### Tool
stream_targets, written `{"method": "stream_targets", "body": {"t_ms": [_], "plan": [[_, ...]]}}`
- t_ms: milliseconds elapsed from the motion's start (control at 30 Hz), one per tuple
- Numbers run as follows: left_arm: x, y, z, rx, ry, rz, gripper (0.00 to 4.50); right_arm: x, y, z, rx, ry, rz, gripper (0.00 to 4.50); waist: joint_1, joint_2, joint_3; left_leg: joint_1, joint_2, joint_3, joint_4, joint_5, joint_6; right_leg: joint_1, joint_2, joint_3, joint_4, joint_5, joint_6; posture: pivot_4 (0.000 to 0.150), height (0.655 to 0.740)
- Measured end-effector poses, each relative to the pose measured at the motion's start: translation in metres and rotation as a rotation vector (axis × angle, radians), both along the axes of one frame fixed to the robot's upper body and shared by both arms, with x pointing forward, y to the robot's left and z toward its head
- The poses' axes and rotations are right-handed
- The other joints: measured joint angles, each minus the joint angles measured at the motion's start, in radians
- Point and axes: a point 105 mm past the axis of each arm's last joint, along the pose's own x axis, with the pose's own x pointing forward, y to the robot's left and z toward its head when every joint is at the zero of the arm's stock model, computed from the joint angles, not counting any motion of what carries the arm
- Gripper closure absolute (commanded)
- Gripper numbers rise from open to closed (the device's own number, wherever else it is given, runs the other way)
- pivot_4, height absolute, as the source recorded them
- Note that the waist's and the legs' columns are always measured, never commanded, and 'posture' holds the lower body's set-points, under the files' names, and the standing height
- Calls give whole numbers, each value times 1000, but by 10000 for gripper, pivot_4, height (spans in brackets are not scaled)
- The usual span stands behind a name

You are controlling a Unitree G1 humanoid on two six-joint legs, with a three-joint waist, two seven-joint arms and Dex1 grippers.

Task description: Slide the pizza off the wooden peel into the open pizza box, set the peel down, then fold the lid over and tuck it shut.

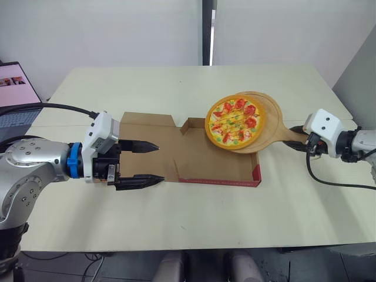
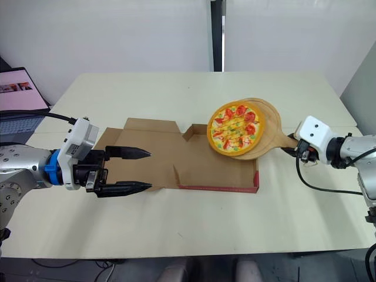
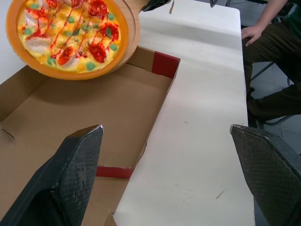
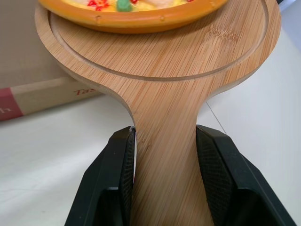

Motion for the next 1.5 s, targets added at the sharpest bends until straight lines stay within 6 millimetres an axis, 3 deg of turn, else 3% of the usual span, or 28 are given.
{"method": "stream_targets", "body": {"t_ms": [367,733,900,1100,1133,1233,1500], "plan": [[0,0,-2,0,12,-10,0,2,-3,17,-69,-72,25,28560,1,0,0,0,0,0,0,0,-1,0,0,0,0,0,0,1500,7281],[1,2,-2,6,2,-2,0,13,-44,34,-184,-171,-98,28561,-2,0,0,0,0,1,0,2,-3,0,0,0,0,0,0,1500,7281],[2,1,-2,-8,-7,0,0,-2,-67,38,-61,-204,-208,28561,6,0,0,0,0,0,0,2,-3,1,-1,0,0,0,0,1500,7281],[4,-10,9,-85,-29,-8,0,-25,-83,3,212,-155,-382,28561,23,0,0,0,0,0,1,2,-3,2,0,0,1,0,0,1500,7281],[3,-12,13,-90,-43,-19,0,-28,-85,-11,260,-111,-416,28561,22,1,0,1,0,3,2,2,-3,1,0,1,1,0,0,1500,7281],[2,-32,30,-145,-80,-104,0,-45,-93,-28,445,-152,-590,28561,27,-1,-1,1,2,-2,1,3,-5,3,2,-1,1,0,0,1500,7281],[2,-65,48,-218,-99,-245,0,-64,-103,-73,534,-68,-856,28561,25,-1,-2,2,0,0,1,3,-5,3,2,1,2,0,0,1500,7281]]}}
